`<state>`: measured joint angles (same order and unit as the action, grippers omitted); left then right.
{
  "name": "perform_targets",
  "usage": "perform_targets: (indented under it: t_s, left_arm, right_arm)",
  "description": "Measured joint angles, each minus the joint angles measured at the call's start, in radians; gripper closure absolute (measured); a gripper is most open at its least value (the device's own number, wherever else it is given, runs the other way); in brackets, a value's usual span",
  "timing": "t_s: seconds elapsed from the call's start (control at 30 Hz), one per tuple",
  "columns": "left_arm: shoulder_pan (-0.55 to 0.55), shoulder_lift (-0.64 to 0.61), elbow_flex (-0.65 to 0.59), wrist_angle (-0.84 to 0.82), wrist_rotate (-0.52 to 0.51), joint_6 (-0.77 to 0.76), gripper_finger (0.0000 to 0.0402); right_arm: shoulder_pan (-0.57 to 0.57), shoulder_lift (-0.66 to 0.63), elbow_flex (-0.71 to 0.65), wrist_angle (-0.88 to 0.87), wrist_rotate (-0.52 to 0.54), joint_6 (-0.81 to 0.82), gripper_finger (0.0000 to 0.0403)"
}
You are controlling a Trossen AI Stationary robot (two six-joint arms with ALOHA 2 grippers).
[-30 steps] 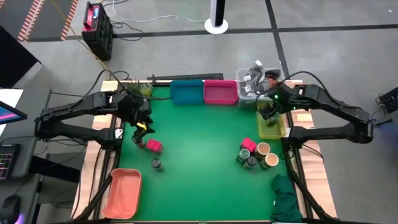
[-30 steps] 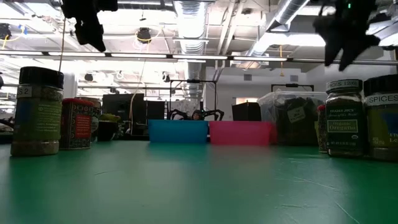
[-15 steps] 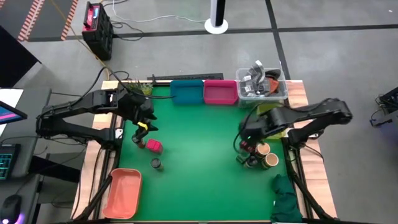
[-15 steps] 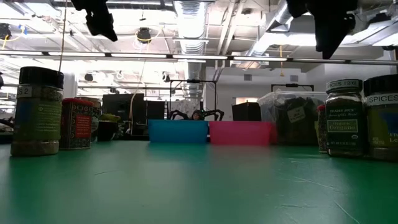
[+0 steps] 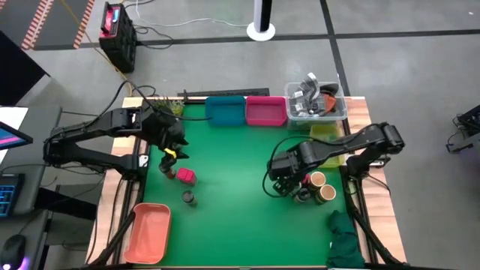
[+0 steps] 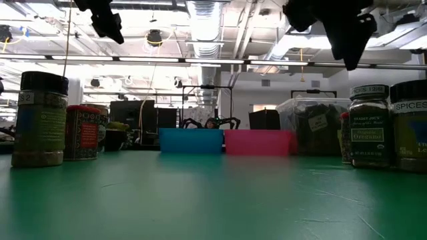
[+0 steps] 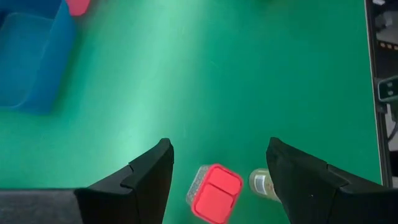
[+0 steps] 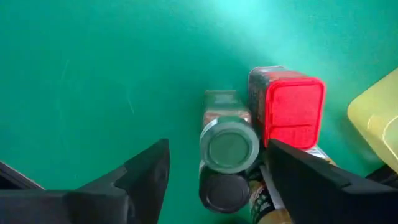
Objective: Sort spices by type
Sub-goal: Put the dark green spice bottle into the yellow bin
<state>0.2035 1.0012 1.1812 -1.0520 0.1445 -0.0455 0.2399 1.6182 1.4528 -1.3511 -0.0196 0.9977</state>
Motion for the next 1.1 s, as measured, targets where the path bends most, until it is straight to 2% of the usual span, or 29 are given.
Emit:
perform_targets:
  t_s: [0.33,0.6,0.77,0.93,1.1]
  left_arm:
    - [0.000,0.000,0.000,-0.009,0.008,0.019,0.0158]
    - [0.000,0.000,0.000,-0.014,0.007,0.035,0.0158]
    - [0.000,0.000,0.000,-0.014,0.007,0.035,0.0158]
    - [0.000,0.000,0.000,-0.014,0.007,0.035,0.0158]
    - [0.000,0.000,0.000,-0.014,0.007,0.035,0.0158]
  right_arm:
    - [0.036,0.039,-0.003,-0.026,0.010,0.024,0.0007]
    - [0.032,0.039,-0.073,-0.002,0.044,0.018,0.0025]
    - [0.033,0.039,-0.124,0.081,0.023,0.020,0.0028]
    - [0.033,0.039,-0.158,0.088,0.010,0.023,0.0029]
    - [0.033,0.039,-0.168,0.104,-0.010,0.018,0.0048]
